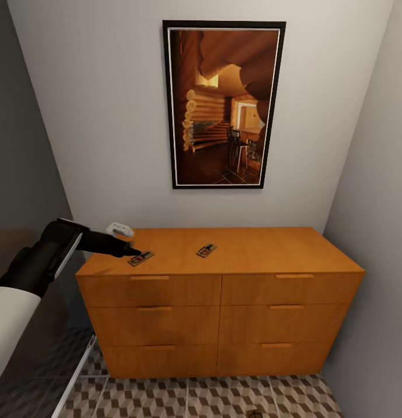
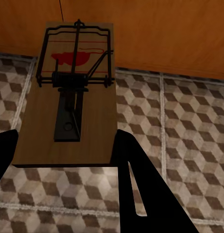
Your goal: Take the four mousetraps from the cabinet in the bathroom and place them on the bathroom floor. Make sure all four end up on the same floor surface, and ensure that at least two of them are either under or directly next to the same bathroom sink.
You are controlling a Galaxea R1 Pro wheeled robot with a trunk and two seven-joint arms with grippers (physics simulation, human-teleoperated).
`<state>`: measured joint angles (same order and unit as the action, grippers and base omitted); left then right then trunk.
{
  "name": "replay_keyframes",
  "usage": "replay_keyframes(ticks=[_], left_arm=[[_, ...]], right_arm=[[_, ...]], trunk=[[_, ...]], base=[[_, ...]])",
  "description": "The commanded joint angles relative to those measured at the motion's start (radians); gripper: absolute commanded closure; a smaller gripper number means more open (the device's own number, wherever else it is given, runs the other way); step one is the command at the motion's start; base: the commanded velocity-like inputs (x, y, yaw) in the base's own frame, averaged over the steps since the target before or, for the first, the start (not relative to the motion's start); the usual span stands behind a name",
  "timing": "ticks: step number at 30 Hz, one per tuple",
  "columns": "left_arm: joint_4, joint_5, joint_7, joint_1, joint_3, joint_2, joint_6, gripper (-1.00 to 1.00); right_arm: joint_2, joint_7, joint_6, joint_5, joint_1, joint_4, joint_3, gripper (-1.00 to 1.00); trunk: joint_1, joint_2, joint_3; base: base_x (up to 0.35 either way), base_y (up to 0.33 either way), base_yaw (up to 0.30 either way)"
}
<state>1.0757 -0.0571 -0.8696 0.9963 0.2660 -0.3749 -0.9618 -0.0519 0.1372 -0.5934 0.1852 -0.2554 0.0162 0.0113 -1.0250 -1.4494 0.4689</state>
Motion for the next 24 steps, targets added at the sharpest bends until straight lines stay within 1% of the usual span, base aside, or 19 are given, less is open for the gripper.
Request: replay_keyframes(ticks=[1, 3, 6, 8, 15, 24], left_arm=[[0.001, -0.006, -0.035, 0.001, -0.001, -0.005, 0.013, -1.00], [0.002, -0.007, -0.071, 0.001, -0.008, -0.009, 0.039, -1.00], [0.002, -0.007, -0.102, 0.001, -0.020, -0.013, 0.062, -1.00], [0.002, -0.007, -0.110, 0.001, -0.024, -0.014, 0.069, -1.00], [0.000, -0.009, -0.124, 0.001, -0.030, -0.017, 0.078, -1.00], [-0.006, -0.010, -0.124, 0.001, -0.031, -0.016, 0.080, -1.00]], right_arm=[[0.000, 0.007, -0.002, 0.008, -0.001, -0.001, 0.001, 1.00], [0.000, 0.007, -0.002, 0.008, -0.001, -0.001, 0.001, 1.00], [0.000, 0.007, -0.002, 0.008, -0.001, -0.001, 0.001, 1.00], [0.000, 0.007, -0.002, 0.008, -0.001, -0.001, 0.001, 1.00], [0.000, 0.007, -0.002, 0.008, -0.001, -0.001, 0.001, 1.00], [-0.001, 0.007, -0.002, 0.007, -0.001, -0.001, 0.001, 1.00]], trunk=[[0.000, -0.001, 0.001], [0.000, -0.001, 0.001], [0.000, -0.001, 0.001], [0.000, -0.001, 0.001], [0.000, -0.001, 0.001], [0.000, -0.001, 0.001]], base=[[0.000, 0.000, 0.000], [0.000, 0.000, 0.000], [0.000, 0.000, 0.000], [0.000, 0.000, 0.000], [0.000, 0.000, 0.000], [0.000, 0.000, 0.000]])
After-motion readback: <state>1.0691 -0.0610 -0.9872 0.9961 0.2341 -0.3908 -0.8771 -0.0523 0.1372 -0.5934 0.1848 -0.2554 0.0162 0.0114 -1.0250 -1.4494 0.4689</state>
